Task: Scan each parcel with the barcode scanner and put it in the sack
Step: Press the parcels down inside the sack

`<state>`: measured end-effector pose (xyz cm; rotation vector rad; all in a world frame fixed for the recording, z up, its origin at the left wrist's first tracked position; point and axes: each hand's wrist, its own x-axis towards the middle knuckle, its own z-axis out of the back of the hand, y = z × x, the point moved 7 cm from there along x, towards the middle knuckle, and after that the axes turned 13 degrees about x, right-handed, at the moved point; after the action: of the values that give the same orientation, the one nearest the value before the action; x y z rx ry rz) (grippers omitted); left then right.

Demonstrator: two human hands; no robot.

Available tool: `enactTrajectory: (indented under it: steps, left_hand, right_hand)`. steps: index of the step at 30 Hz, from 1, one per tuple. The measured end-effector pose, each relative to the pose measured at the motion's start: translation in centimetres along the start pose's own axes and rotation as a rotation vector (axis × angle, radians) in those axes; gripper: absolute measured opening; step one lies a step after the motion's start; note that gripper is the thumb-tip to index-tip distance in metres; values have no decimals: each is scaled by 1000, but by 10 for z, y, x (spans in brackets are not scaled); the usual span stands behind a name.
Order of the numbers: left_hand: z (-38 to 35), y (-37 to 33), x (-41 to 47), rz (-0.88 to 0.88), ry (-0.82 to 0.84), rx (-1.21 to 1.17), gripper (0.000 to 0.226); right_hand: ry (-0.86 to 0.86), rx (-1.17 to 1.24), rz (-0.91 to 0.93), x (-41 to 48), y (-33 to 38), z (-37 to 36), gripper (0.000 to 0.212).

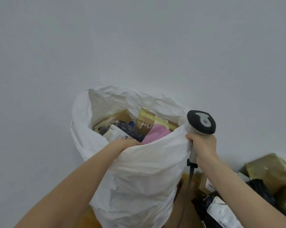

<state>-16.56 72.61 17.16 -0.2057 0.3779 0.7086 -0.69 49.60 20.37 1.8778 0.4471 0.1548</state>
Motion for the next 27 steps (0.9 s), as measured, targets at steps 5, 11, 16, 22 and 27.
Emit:
enactTrajectory:
  steps: [5,11,16,22,27]
  left_hand:
    - [62,-2,0,31,-547,244,46]
    - [-15,42,27,161,-281,99,55]
    - [-29,80,-2,132,-723,125,57]
    - [-59,103,-4,108,-631,47,55]
    - [12,68,-10,117,-890,18,47]
  right_hand:
    - [-20,-74,-31,0,-16,14,25]
    - [-35,-206,-49,-7,-35,37,21]
    - [-27,-270,-59,-14,-61,25,30]
    - [-6,-346,-94,-13,-91,17,22]
    - [-2,-214,-85,-7,-83,-3,30]
